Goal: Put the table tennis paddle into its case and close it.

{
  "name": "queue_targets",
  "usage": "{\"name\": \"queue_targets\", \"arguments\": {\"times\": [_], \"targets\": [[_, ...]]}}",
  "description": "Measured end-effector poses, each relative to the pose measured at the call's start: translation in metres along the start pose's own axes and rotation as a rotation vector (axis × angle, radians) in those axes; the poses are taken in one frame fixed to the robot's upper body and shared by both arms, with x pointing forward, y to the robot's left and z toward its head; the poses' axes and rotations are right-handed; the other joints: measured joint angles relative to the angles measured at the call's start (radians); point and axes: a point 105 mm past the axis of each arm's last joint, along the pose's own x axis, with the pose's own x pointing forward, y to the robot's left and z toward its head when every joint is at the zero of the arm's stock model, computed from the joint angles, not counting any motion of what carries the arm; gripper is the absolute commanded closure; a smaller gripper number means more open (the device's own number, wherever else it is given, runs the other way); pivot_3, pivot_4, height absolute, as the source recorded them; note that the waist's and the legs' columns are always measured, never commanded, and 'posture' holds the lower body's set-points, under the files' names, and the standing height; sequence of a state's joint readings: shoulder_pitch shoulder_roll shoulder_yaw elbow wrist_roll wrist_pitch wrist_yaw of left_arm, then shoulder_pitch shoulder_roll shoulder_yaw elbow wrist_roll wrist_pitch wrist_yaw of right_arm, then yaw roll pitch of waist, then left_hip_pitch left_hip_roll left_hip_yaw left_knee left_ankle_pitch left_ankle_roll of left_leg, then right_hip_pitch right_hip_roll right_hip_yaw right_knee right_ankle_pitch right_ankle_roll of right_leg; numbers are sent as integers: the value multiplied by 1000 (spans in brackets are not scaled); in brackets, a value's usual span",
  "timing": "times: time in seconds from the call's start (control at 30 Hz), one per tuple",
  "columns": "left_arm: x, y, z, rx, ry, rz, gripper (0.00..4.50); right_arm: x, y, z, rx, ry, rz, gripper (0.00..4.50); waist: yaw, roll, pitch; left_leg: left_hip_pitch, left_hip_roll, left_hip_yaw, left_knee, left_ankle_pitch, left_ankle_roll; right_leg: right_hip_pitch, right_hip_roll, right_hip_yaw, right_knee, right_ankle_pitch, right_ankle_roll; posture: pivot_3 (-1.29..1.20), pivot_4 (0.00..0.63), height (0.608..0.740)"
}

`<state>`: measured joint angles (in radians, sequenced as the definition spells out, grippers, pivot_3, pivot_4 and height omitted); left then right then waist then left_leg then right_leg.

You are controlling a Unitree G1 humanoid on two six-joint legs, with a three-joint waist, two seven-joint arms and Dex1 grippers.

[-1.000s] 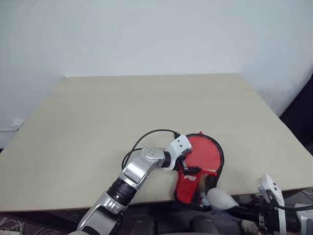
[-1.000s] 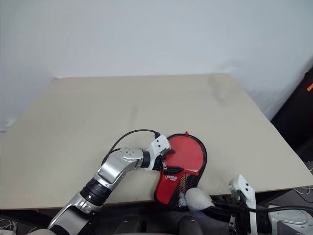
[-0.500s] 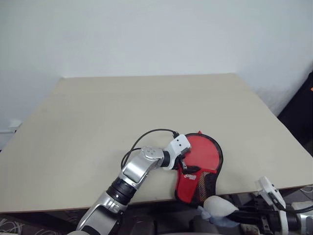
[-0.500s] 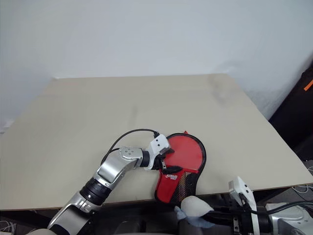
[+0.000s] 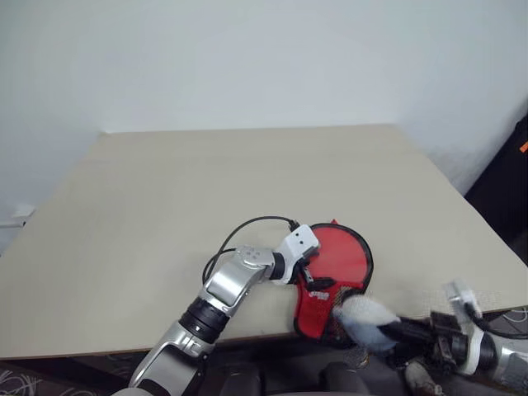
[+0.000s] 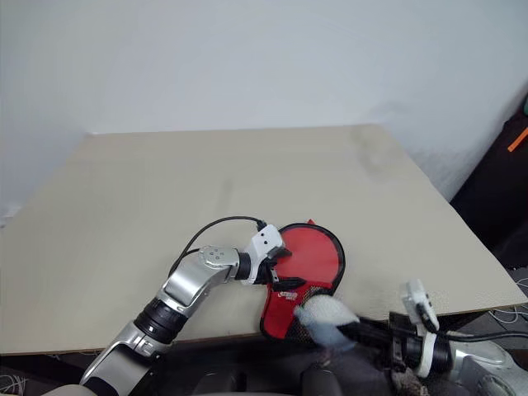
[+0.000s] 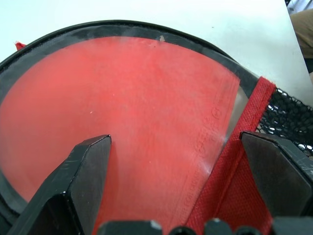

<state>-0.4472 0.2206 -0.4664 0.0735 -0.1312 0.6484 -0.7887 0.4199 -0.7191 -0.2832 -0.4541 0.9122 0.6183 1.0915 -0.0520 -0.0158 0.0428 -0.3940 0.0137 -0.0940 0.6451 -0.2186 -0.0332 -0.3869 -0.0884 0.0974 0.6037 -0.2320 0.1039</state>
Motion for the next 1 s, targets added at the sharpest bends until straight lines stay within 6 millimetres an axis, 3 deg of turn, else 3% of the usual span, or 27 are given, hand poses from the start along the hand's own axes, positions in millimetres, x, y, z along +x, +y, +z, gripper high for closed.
{"name": "queue_targets", "arguments": {"times": [0.27,0.47,0.8,1.0], "targets": [[-2,1,0,1,2,-3,0,19,-20,24,12,-102,-124,4498,0,4,-1,0,0,0,0,0,0,-1,0,0,0,0,0,0,0,740],[-2,1,0,2,1,-1,0,44,-36,21,94,-87,-232,4498,0,7,-2,0,0,1,0,0,0,-1,0,0,0,0,0,0,0,740],[-2,1,0,4,-2,4,0,50,-50,19,126,-110,-312,1032,0,8,-2,0,0,0,-1,0,0,-1,0,0,0,0,0,0,0,740],[-2,1,0,4,-3,7,0,46,-58,26,102,-159,-360,1032,-1,9,-3,-1,0,0,-1,0,0,-2,0,0,0,0,0,0,0,740]]}}
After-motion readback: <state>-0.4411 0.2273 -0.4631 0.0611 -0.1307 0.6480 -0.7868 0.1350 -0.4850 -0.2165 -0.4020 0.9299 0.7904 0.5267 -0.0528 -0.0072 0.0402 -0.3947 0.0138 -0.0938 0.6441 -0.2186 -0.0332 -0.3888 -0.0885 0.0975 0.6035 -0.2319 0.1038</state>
